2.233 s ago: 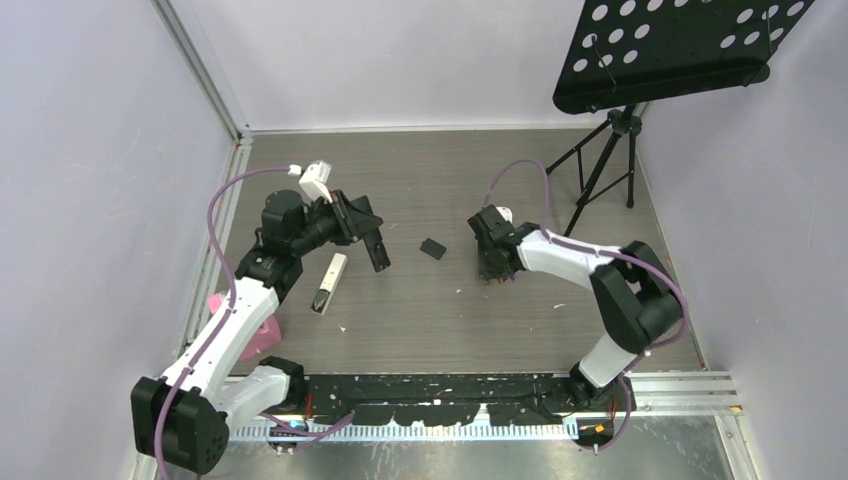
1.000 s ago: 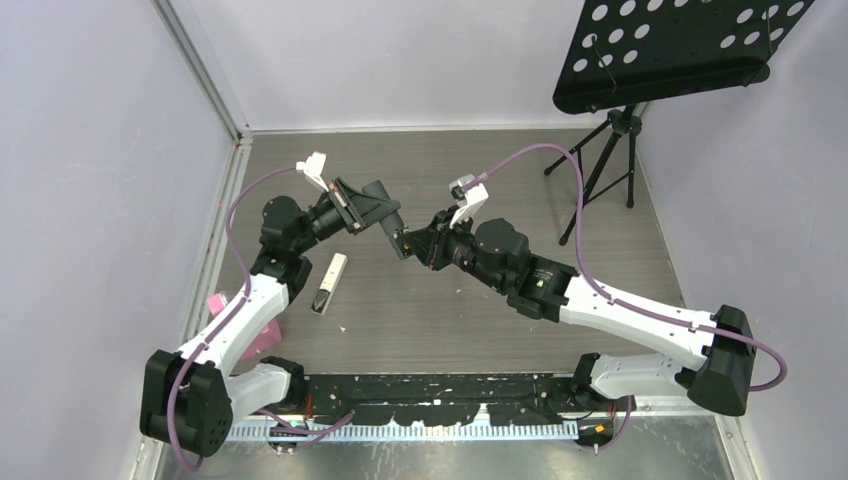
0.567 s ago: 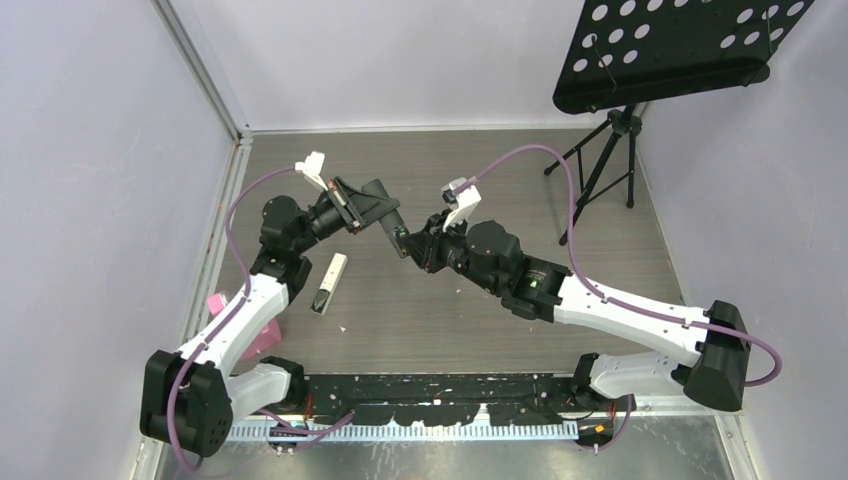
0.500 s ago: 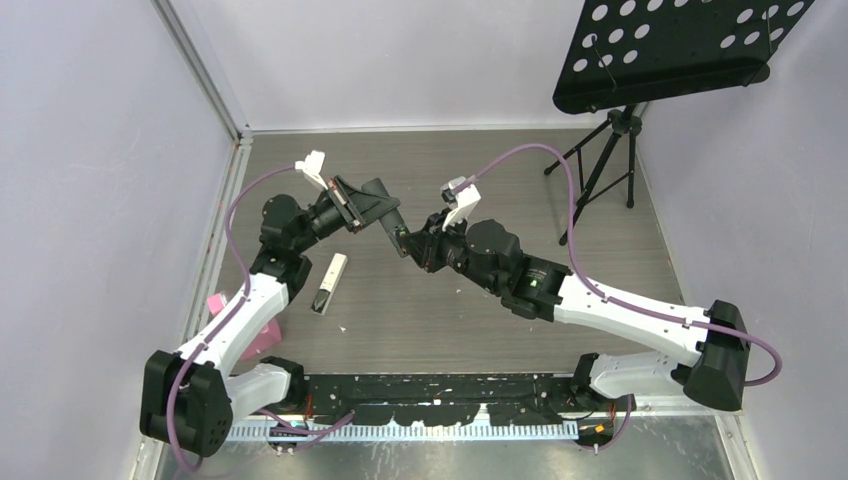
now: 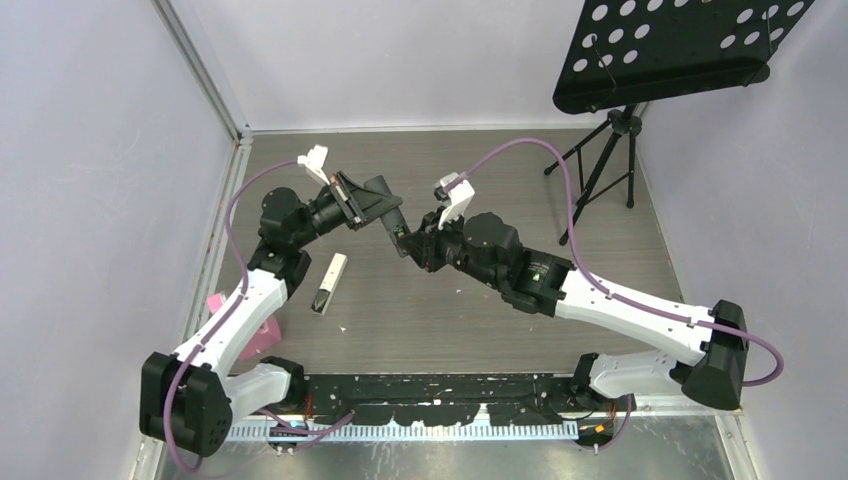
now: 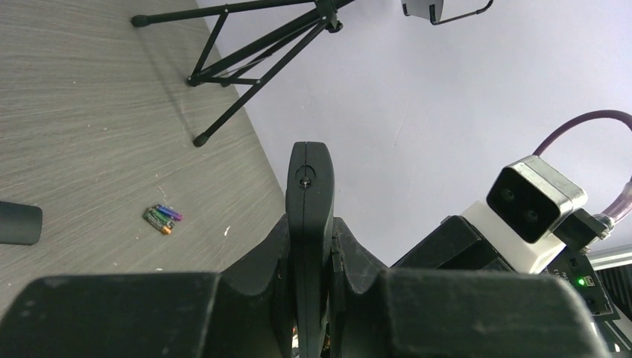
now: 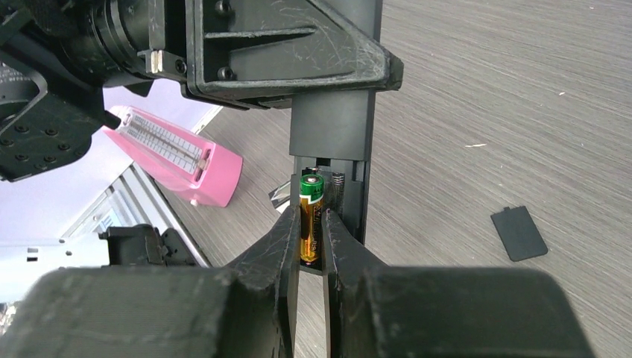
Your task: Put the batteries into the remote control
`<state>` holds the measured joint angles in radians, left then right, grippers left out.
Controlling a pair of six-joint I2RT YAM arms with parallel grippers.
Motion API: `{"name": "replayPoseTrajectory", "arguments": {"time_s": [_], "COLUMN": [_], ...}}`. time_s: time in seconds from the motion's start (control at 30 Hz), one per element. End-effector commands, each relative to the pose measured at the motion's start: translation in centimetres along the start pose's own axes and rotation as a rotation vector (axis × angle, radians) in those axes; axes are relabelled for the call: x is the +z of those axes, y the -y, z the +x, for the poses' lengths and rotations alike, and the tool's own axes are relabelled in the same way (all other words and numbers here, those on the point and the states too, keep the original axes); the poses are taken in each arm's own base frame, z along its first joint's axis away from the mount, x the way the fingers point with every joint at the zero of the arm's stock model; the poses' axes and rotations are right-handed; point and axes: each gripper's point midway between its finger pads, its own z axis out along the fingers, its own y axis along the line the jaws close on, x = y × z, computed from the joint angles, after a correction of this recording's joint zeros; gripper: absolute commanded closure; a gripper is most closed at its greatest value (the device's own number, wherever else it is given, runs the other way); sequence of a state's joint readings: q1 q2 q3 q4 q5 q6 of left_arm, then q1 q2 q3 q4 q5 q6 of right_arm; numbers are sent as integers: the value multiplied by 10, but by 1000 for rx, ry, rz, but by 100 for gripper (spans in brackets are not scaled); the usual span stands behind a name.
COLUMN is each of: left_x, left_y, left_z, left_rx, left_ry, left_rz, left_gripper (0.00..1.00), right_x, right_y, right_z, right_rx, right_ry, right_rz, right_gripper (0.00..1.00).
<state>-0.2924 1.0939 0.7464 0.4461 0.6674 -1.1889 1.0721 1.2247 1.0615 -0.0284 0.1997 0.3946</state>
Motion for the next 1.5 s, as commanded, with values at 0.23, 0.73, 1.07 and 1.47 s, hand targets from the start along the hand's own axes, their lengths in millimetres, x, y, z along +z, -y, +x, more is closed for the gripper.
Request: {"name": "replayPoseTrajectory", "arguments": {"time_s": [0.23, 0.73, 1.07, 1.47], "left_x": [0, -3, -1, -2], "left_y": [61, 72, 55, 55], "left_z": [-28, -25, -15, -11], "left_rx": [82, 75, 32, 51], "left_ry": [58, 29, -12, -30], "left_rz": [138, 163, 137, 143], "left_gripper": [100, 100, 100, 100], "right_x": [-2, 0, 8, 5], "right_y": [1, 18, 16, 12], "right_z": [51, 57, 32, 11], "right_rx": [-77, -69, -60, -40], "right_ry": [-233, -243, -168, -115], "right_rz": [-16, 81, 112, 116], "right_gripper": [88, 77, 67, 58]}}
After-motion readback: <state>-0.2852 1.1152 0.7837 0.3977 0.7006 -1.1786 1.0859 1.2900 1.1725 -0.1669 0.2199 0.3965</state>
